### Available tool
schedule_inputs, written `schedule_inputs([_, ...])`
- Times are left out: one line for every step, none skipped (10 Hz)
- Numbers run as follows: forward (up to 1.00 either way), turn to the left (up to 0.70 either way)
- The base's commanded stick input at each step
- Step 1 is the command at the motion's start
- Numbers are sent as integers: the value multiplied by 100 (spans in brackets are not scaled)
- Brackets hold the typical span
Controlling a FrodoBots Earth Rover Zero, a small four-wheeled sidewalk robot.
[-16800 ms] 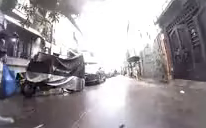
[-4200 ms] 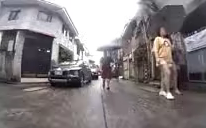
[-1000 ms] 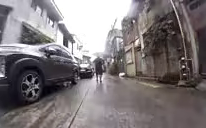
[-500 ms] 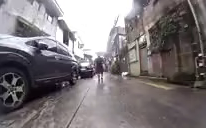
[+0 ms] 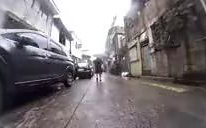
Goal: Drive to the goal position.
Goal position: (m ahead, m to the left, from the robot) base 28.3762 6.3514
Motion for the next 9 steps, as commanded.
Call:
schedule_inputs([99, 0])
schedule_inputs([99, 0])
schedule_inputs([99, 0])
schedule_inputs([99, 0])
schedule_inputs([99, 0])
schedule_inputs([99, 0])
schedule_inputs([99, 0])
schedule_inputs([99, 0])
schedule_inputs([99, 15])
